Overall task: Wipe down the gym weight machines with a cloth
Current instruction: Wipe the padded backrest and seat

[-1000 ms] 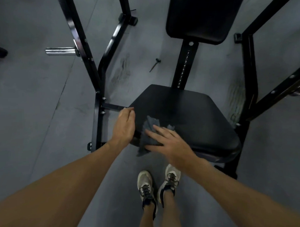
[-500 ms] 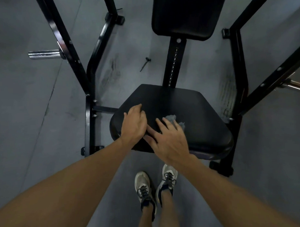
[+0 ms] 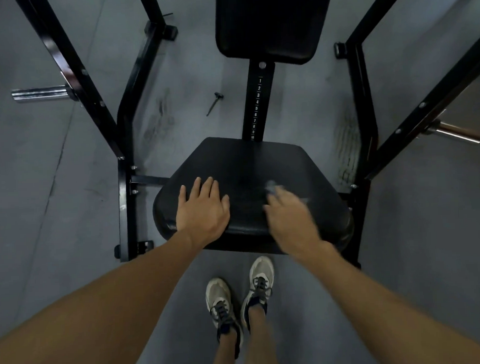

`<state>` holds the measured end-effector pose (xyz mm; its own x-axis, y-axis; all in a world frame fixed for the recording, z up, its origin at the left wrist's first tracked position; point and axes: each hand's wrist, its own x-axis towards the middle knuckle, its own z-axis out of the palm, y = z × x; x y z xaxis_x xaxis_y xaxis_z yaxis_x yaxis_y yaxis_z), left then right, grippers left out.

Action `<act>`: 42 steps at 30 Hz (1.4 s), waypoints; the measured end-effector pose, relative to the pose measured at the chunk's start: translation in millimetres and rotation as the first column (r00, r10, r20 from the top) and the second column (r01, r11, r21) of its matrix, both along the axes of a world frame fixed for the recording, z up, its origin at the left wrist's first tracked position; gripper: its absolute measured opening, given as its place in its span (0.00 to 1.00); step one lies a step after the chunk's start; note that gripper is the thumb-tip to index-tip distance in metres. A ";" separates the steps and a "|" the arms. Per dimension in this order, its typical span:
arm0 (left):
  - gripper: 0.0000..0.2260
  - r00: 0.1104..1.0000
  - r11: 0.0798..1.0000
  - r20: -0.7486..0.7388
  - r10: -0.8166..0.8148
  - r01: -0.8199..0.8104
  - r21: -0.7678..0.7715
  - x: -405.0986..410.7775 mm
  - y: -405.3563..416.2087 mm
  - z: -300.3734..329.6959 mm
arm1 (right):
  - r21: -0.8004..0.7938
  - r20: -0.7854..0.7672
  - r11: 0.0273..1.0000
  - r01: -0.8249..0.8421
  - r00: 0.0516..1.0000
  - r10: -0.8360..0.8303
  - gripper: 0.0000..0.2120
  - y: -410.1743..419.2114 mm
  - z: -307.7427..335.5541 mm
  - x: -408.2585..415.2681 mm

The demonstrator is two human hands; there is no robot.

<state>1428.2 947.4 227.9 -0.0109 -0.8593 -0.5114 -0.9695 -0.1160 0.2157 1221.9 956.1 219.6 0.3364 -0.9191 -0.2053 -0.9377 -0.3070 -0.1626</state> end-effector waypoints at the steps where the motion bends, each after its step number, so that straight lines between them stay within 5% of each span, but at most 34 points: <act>1: 0.27 1.000 0.999 0.009 -0.029 0.028 0.019 0.1 -0.7 -0.1 | 0.039 0.067 0.999 0.001 0.998 -0.003 0.21 -0.6 -3.7 27.5; 4: 0.26 0.995 0.993 0.035 -0.091 0.088 0.082 3.0 -2.5 -0.5 | 0.047 0.189 0.999 -0.002 0.982 -0.007 0.24 -6.7 -10.1 56.8; 8: 0.26 0.993 0.985 0.034 -0.112 0.106 0.133 2.3 -5.3 1.3 | -0.083 0.089 0.968 -0.239 0.965 0.246 0.14 -15.4 -9.5 -18.0; 13: 0.26 0.991 0.976 0.022 -0.134 0.128 0.174 2.4 -9.2 2.8 | -0.006 -0.097 0.991 0.134 0.986 -0.134 0.17 -25.6 -21.0 -78.7; 15: 0.25 0.992 0.975 0.007 -0.130 0.126 0.184 2.5 -11.0 2.4 | -0.016 0.058 0.990 0.139 0.989 -0.138 0.23 -22.0 -23.5 -20.9; 18: 0.24 0.996 0.975 -0.014 -0.092 0.093 0.201 5.4 -15.2 3.5 | 0.000 0.188 1.000 0.011 0.982 -0.010 0.17 -11.1 -22.2 57.1; 23: 0.25 0.996 0.977 0.010 -0.092 0.089 0.192 2.0 -12.3 4.8 | -0.073 0.281 0.985 -0.154 0.945 0.169 0.18 13.3 -8.1 0.3; 27: 0.27 0.981 0.968 0.015 -0.193 0.188 0.164 -7.4 -11.5 4.8 | -0.220 0.213 0.956 0.194 0.966 -0.147 0.15 51.9 13.0 -71.8; 33: 0.31 0.929 0.919 -0.057 -0.367 0.371 0.135 -54.5 -8.9 7.0 | -0.104 0.261 0.735 0.670 0.731 -0.630 0.19 74.0 13.8 -59.6; 37: 0.32 0.922 0.906 -0.057 -0.383 0.387 0.173 -61.4 -15.9 2.0 | 0.010 0.169 0.681 0.732 0.671 -0.722 0.18 38.5 10.3 -71.8; 42: 0.34 0.890 0.865 -0.114 -0.442 0.456 0.207 -58.4 -42.3 -8.2 | 0.377 -0.007 0.693 0.615 0.750 -0.662 0.20 -28.5 -6.7 -123.0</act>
